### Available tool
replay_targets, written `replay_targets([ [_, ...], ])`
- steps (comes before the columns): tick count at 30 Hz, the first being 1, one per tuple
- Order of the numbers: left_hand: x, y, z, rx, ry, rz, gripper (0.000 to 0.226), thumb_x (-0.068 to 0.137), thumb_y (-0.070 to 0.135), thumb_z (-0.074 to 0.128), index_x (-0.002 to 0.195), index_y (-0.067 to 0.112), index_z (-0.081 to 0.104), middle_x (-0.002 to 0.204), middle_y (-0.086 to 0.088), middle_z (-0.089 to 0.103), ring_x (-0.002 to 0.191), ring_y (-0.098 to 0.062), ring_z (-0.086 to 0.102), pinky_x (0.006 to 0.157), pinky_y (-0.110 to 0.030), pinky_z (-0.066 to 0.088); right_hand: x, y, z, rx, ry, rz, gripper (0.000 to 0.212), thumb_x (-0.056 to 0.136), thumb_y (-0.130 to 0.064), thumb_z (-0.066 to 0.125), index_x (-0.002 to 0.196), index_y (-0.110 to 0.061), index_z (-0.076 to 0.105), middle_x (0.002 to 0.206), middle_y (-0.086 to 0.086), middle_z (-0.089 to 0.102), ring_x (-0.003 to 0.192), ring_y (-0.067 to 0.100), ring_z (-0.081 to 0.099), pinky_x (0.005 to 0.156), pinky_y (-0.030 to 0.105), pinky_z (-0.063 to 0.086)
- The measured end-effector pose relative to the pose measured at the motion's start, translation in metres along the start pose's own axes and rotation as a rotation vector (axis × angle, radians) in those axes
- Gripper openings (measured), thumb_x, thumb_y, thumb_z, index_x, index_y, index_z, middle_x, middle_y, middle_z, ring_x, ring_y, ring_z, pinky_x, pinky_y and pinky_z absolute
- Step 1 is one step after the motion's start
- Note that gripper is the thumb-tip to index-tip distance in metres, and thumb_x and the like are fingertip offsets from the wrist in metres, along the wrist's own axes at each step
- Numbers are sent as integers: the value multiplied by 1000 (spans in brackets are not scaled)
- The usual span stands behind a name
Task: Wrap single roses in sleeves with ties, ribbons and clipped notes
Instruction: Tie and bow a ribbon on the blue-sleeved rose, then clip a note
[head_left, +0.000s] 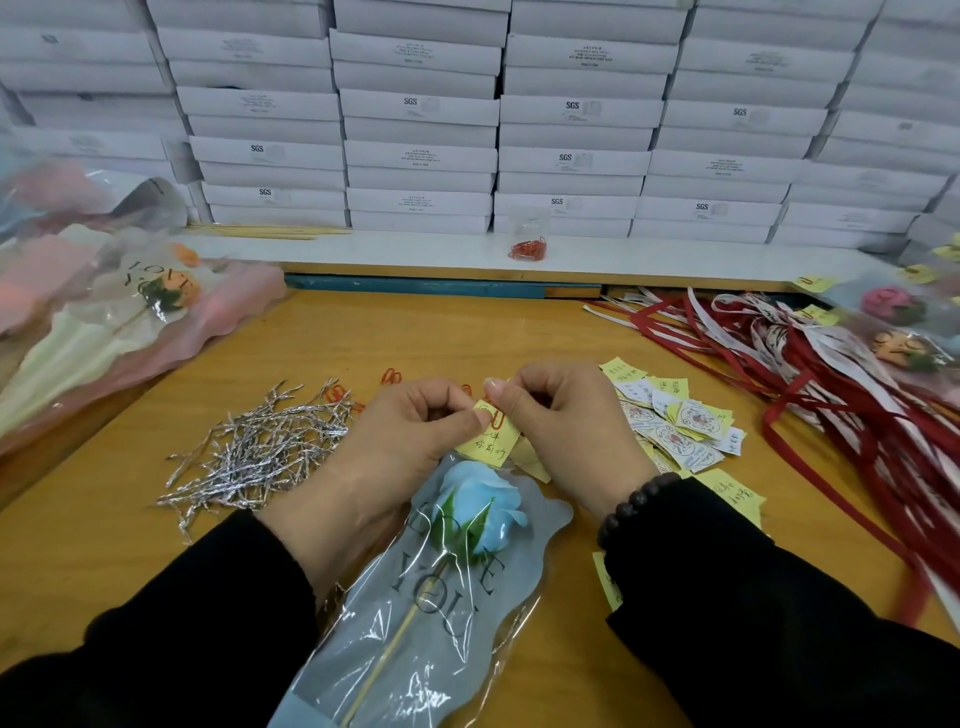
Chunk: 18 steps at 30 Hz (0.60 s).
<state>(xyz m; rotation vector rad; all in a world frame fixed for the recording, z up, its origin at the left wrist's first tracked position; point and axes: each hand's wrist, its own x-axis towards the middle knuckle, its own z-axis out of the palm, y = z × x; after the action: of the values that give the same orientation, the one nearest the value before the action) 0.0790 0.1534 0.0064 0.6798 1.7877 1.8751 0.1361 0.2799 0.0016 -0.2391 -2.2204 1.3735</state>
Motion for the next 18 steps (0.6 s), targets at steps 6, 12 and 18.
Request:
replay_targets([
  [6,1,1,-3,-105,24,-54,14,82,-1,60,69,1,58,57,-6,61,46,-10,56,44,-17,46,0,-3,-4,34,-58,8,12,90,-19,58,83,-12,66,67,8,58,49,-2,50,45,7,39],
  [12,1,1,-3,-114,29,-68,13,83,-2,59,70,-1,57,56,-7,61,44,-10,57,43,-17,46,1,-2,-3,18,-49,-4,10,86,-9,64,76,-10,66,74,13,64,58,10,58,51,20,49],
  [18,2,1,-3,-91,32,-61,16,84,-3,58,68,1,57,52,-3,61,42,-8,56,42,-16,45,1,-3,-4,32,-83,-2,8,85,-7,65,77,-7,67,71,12,65,53,3,57,52,15,47],
])
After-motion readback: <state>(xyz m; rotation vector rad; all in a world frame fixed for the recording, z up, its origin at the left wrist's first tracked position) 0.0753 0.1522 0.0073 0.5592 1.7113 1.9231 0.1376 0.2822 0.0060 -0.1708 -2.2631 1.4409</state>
